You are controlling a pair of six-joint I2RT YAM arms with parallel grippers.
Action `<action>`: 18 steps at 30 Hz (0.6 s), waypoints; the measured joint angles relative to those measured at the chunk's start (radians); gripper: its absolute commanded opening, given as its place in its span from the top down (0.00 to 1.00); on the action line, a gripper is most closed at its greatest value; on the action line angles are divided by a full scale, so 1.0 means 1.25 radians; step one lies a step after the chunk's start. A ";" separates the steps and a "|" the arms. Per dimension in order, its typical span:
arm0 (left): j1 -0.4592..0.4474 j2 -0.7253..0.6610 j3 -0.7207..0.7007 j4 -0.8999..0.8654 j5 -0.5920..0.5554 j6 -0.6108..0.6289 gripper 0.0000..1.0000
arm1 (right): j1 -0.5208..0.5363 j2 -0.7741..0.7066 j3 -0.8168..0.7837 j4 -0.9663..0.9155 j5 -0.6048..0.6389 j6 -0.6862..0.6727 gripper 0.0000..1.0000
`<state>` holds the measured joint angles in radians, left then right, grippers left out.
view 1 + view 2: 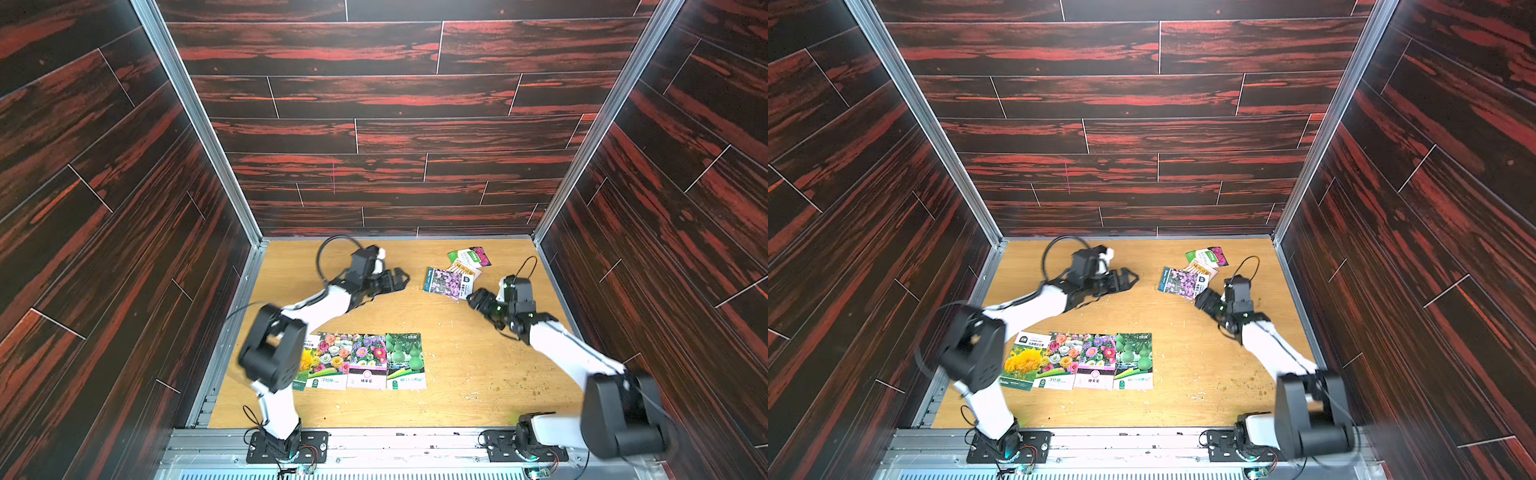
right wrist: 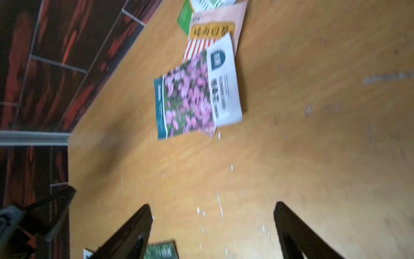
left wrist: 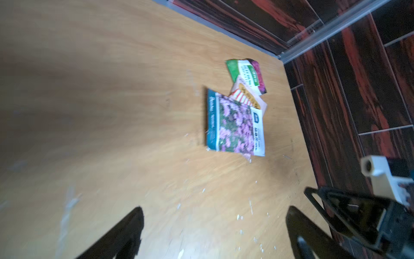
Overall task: Arrange the seed packets in a row
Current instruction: Pick up the seed packet from the center of the board.
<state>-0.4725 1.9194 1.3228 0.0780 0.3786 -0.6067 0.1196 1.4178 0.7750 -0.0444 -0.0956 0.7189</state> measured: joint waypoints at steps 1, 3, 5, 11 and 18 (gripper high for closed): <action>-0.002 0.035 0.031 0.001 0.014 0.007 0.00 | -0.016 0.033 0.015 0.016 -0.016 -0.001 0.15; -0.009 0.120 0.106 -0.002 0.045 0.020 0.00 | -0.044 0.108 0.052 0.050 -0.055 -0.002 0.17; -0.016 0.186 0.158 -0.009 0.066 0.032 0.00 | -0.063 0.177 0.090 0.085 -0.091 -0.002 0.18; -0.032 0.320 0.272 -0.055 0.104 0.054 0.00 | -0.072 0.317 0.186 0.139 -0.170 -0.012 0.22; -0.039 0.418 0.409 -0.044 0.168 0.012 0.14 | -0.072 0.421 0.244 0.165 -0.218 -0.018 0.24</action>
<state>-0.5217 2.4424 1.8336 0.0231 0.5884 -0.5922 0.0296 1.9438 1.0801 0.1616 -0.3679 0.6968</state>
